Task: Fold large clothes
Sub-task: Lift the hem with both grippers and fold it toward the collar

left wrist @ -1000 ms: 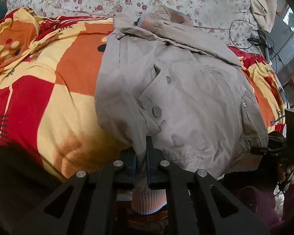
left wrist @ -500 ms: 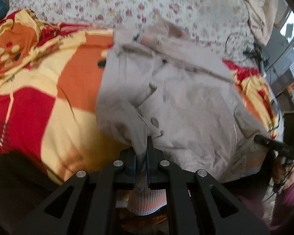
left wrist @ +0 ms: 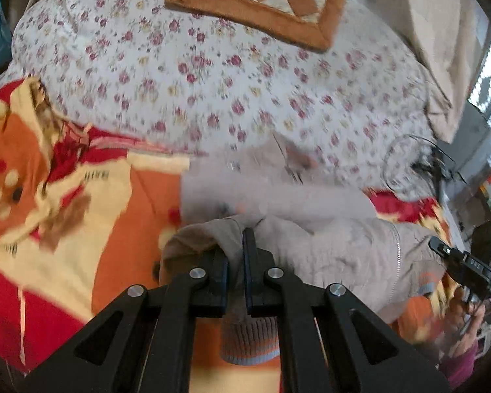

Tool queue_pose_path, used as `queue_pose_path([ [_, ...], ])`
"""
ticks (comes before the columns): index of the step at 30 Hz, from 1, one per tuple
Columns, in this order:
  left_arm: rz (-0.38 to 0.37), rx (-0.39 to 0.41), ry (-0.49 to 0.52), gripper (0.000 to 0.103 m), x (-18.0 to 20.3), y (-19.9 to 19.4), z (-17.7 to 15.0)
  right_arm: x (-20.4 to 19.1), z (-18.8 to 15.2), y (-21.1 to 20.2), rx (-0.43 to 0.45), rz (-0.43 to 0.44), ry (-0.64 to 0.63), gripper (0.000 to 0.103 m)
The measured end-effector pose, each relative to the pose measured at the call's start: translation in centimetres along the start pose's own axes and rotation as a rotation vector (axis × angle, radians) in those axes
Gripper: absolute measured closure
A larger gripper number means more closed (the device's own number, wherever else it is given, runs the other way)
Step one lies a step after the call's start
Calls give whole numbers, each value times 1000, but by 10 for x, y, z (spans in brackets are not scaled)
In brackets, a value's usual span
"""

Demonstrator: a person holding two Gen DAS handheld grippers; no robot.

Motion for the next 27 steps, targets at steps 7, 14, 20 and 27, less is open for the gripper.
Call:
queue_pose_path([
  [7, 54, -47, -44, 98, -4, 80, 67, 68, 71, 58, -16, -91, 122, 98],
  [14, 34, -173, -113, 65, -31, 138, 71, 123, 94, 110, -102, -164, 214, 74],
  [20, 49, -99, -44, 42, -32, 87, 68, 98, 77, 53, -34, -159, 96, 59],
  [27, 39, -197, 117, 42, -22, 78, 9, 71, 12, 66, -228, -355, -148, 62],
])
Point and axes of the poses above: each gripper's, at about its wrist camera, not at the fingertips, and y roughly the way its jaws point, x to its right, z to its top, the point moved 8 cm from there along y, roughly the way its jaws point, and after that the axes turned 13 degrees about -x, right-handed, at the moved point
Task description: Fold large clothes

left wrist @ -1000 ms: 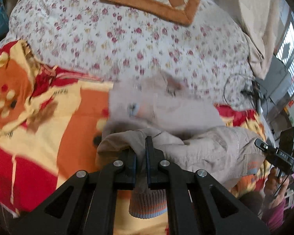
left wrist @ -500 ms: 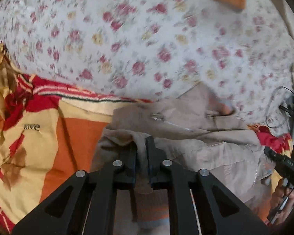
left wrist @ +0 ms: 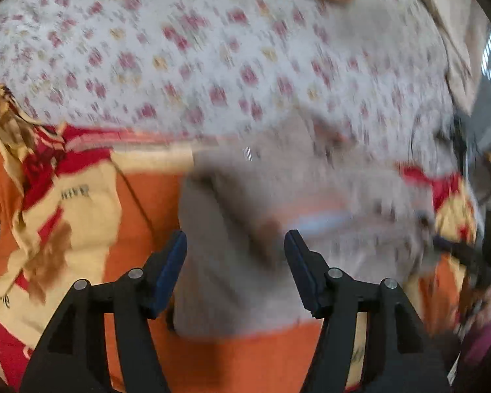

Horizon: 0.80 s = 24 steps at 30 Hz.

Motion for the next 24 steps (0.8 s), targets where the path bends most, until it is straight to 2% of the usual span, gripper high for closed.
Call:
queue_pose_path([
  [3, 72, -113, 72, 42, 9, 34, -11, -5, 3, 22, -51, -8, -46, 62],
  [4, 108, -121, 86, 42, 12, 45, -3, -7, 11, 28, -56, -21, -59, 62],
  [6, 112, -119, 71, 42, 16, 55, 16, -10, 40, 38, -37, 5, -43, 62],
  [9, 80, -65, -21, 42, 13, 62, 61, 0, 96, 33, 95, 30, 49, 61],
  [10, 70, -52, -84, 41, 5, 64, 77, 5, 109, 33, 129, 28, 80, 61],
  [12, 30, -35, -168, 40, -9, 65, 91, 24, 136, 33, 185, 6, 172, 54],
  [14, -2, -26, -209, 40, -20, 60, 92, 42, 145, 32, 202, -27, 241, 52],
  [16, -37, -29, -170, 38, -23, 51, 78, 49, 135, 24, 188, -2, 260, 51],
  [18, -71, -41, -132, 34, -26, 43, 57, 44, 112, 13, 173, 32, 219, 40],
  [20, -85, -48, -105, 33, -34, 37, 30, 42, 79, 3, 144, -8, 165, 34],
  [24, -117, -56, -107, 26, -41, 36, -10, 44, 29, 0, 64, -97, 98, 33],
])
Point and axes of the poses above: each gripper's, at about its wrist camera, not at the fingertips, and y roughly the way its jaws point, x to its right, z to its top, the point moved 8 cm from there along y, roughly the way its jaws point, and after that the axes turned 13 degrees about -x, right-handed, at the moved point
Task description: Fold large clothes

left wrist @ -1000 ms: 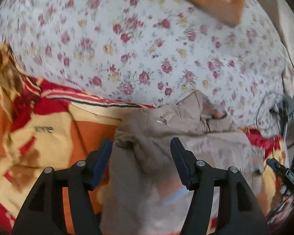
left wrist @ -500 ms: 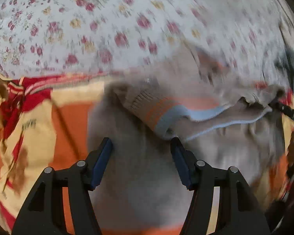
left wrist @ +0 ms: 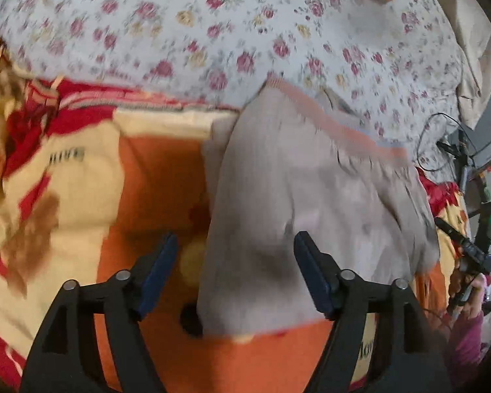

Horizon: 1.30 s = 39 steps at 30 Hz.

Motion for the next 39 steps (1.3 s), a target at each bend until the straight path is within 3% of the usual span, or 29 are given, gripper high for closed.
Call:
queue_pose_path([
  [3, -25, -12, -8, 26, -5, 12, -22, 6, -25, 1, -18, -57, -26, 32],
  [8, -47, -44, -18, 26, -6, 28, -36, 17, -29, 12, -32, -60, 44, 32],
  [11, -107, -54, -19, 26, -4, 30, -39, 14, -30, 12, -27, 5, 67, 33],
  [13, -105, -65, 15, 49, 1, 31, -40, 8, -34, 20, -61, 53, 64, 59],
  [14, -95, -76, 43, 82, 4, 31, -41, 4, -36, 23, -72, 56, 43, 93],
  [16, -39, -52, 77, 90, 6, 23, -44, 0, -38, 17, -62, 36, 19, 97],
  [20, -39, -36, 82, 97, 2, -2, -52, -3, -46, -15, -30, 39, -22, 101],
  [23, -6, -52, 70, 97, -9, 8, -58, 9, -58, -15, -57, -6, -24, 102],
  [26, 16, -81, 51, 97, -14, 25, -63, 26, -72, 14, -127, -42, 33, 103],
  [32, 39, -20, 90, 94, -5, -1, -60, 18, -70, -11, -71, -138, -7, 92],
  [34, 50, 1, 90, 82, -1, -10, -60, 13, -69, -20, -50, -180, -33, 87],
  [36, 80, 29, 75, 53, 3, -19, -57, 6, -68, -31, -27, -181, -30, 78],
  [39, 78, 86, 81, 51, 19, -35, -49, -10, -62, -45, 11, -159, -25, 67],
])
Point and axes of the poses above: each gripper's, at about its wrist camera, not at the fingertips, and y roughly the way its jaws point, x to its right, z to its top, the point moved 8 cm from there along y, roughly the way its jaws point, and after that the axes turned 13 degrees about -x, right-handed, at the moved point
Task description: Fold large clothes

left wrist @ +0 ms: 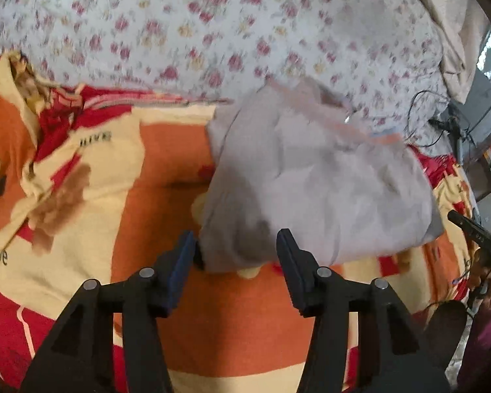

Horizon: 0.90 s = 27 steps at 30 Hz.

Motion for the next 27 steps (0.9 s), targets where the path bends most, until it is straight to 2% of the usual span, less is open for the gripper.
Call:
queue_pose_path([
  [5, 47, 87, 6, 35, 26, -7, 20, -35, 28, 6, 30, -8, -67, 64],
  [8, 84, 58, -2, 34, 35, 17, 27, -45, 46, 30, 15, 8, -48, 64],
  [11, 192, 41, -1, 34, 27, 50, 34, -43, 64, 54, 13, 17, -5, 64],
  [12, 204, 32, -6, 34, 24, 56, 35, -38, 70, 64, 8, 11, 8, 63],
  [14, 207, 5, -35, 33, 13, 73, 35, -23, 76, 90, -35, -20, 48, 64],
  [15, 196, 0, -60, 26, 7, 79, 34, -14, 77, 104, -50, -44, 57, 64],
  [17, 163, 3, -105, 21, -2, 84, 33, 0, 79, 123, -54, -52, 85, 64],
  [19, 141, -7, -127, 20, -7, 87, 31, 6, 82, 122, -43, -63, 102, 64],
  [22, 151, 1, -130, 20, -6, 85, 32, -1, 85, 102, -24, -83, 125, 61],
  [27, 183, 3, -120, 20, 0, 85, 32, -69, 91, 80, 22, -17, -42, 58],
])
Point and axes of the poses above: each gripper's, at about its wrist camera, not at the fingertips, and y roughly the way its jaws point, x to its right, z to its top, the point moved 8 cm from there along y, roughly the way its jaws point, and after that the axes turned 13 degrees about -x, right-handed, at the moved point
